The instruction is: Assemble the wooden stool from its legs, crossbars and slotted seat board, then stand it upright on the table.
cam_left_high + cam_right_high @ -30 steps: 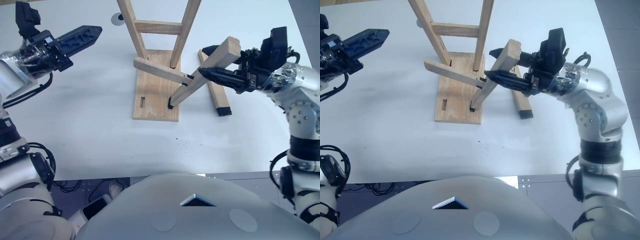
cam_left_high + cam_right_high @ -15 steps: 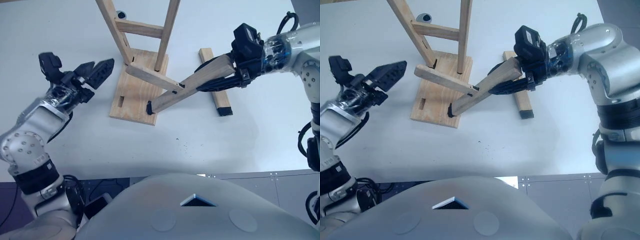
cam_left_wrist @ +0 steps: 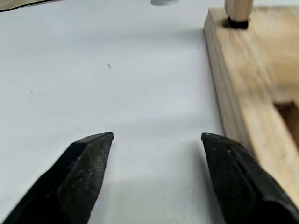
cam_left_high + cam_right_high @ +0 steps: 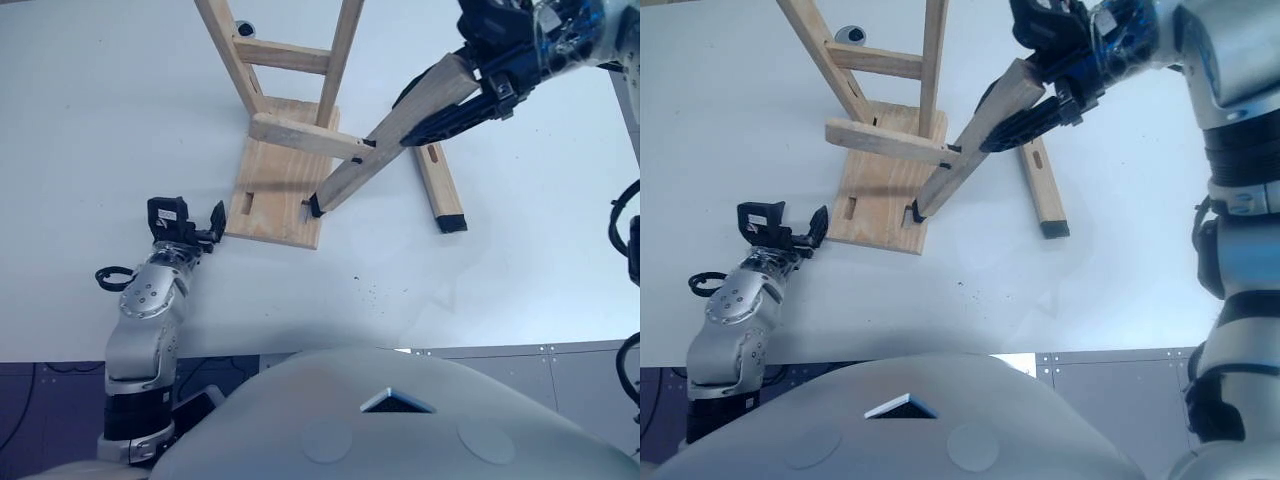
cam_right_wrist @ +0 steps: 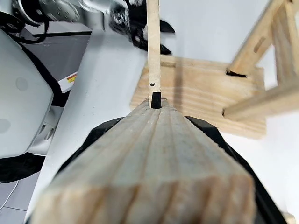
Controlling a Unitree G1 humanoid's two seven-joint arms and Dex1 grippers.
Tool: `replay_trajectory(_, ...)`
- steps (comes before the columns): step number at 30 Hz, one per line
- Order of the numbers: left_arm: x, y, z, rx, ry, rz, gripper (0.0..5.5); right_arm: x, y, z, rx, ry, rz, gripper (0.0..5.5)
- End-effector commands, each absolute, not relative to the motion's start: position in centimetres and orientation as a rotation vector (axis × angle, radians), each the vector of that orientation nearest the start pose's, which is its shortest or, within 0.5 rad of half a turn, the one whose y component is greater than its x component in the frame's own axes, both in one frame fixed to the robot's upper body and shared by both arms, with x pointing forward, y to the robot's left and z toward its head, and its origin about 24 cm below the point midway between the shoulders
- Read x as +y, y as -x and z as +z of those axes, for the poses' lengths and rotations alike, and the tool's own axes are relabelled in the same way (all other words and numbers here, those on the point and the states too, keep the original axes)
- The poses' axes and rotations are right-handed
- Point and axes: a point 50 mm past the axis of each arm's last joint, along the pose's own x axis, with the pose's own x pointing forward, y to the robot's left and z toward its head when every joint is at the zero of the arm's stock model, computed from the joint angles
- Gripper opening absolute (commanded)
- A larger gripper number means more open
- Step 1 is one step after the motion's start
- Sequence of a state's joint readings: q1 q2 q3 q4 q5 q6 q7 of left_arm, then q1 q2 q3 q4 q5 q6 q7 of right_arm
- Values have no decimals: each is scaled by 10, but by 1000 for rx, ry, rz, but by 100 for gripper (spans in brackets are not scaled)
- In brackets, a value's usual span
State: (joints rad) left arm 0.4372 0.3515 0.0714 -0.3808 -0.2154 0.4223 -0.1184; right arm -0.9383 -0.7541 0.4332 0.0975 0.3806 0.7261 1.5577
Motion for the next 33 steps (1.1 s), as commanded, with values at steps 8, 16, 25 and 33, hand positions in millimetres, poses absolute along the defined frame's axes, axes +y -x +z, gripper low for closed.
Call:
replay_trajectory(8,180,-166,7,444,-6,-128,163,-144,-307,203,639,520,1544,206)
replay_trajectory(16,152,-179,6,400,48,-155,24,-146,-304,204,675,586,1562,206)
replay_trajectory(25,136,-184,6,354,77,-87,0,-145,-300,218,689,674,1588,206)
replay_trajectory(33,126,-191,9,301,91,-50,0,-143,-306,225,699,739,1565,206)
